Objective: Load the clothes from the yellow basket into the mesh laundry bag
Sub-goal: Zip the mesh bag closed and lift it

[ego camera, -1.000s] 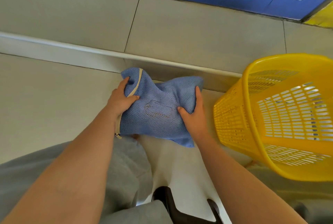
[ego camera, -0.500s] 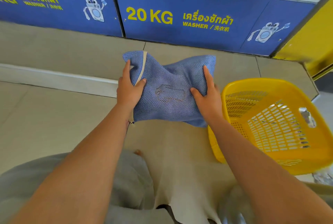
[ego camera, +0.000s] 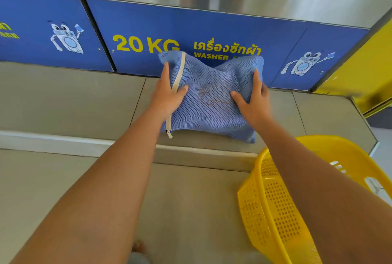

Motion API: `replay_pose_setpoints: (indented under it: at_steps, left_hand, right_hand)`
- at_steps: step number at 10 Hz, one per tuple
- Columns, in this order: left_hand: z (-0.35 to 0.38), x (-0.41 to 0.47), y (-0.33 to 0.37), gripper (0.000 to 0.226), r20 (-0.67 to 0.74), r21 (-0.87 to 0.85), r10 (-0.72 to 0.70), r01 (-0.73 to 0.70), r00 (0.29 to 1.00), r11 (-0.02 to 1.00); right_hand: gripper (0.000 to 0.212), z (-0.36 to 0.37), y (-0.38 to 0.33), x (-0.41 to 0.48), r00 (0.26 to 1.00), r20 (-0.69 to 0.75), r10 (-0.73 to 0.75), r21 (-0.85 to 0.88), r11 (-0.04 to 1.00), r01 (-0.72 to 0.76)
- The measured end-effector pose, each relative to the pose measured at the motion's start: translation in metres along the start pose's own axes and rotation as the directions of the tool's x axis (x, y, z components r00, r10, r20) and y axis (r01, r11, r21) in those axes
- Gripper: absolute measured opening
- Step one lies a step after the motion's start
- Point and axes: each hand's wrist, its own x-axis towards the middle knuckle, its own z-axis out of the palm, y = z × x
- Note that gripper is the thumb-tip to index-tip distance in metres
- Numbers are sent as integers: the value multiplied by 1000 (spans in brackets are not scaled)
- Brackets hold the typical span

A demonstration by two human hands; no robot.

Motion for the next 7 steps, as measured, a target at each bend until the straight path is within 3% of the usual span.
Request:
replay_pose_setpoints:
  at_steps: [1,2,3,5,6,7]
  left_hand:
    - [27,9,-14,91,173,398,9,-78,985,914]
    - [41,9,-22,86,102,669,142,-174,985,723]
    - [50,16,-27,77,81,740,277,-244,957,626]
    - [54,37,-15,68,106,790,162,-182,981,585]
    - [43,25,15,66,138,830,18,-125,990,543]
    - [25,16,65,65,168,837,-35,-124,985,533]
  right_hand:
    - [94,9,18,9,996,84,-18,-323,945,44]
    - [89,17,28,11,981,78,-177,-639,747,185]
    - [83,26,32,20,967,70,-245,-670,707,227]
    - [81,26,29,44,971,184,-150,-648,724,235]
    - [77,2,8,39,956,292,-34,-647,729,224]
    - [71,-36,-29,30,937,347,33,-640,739,211]
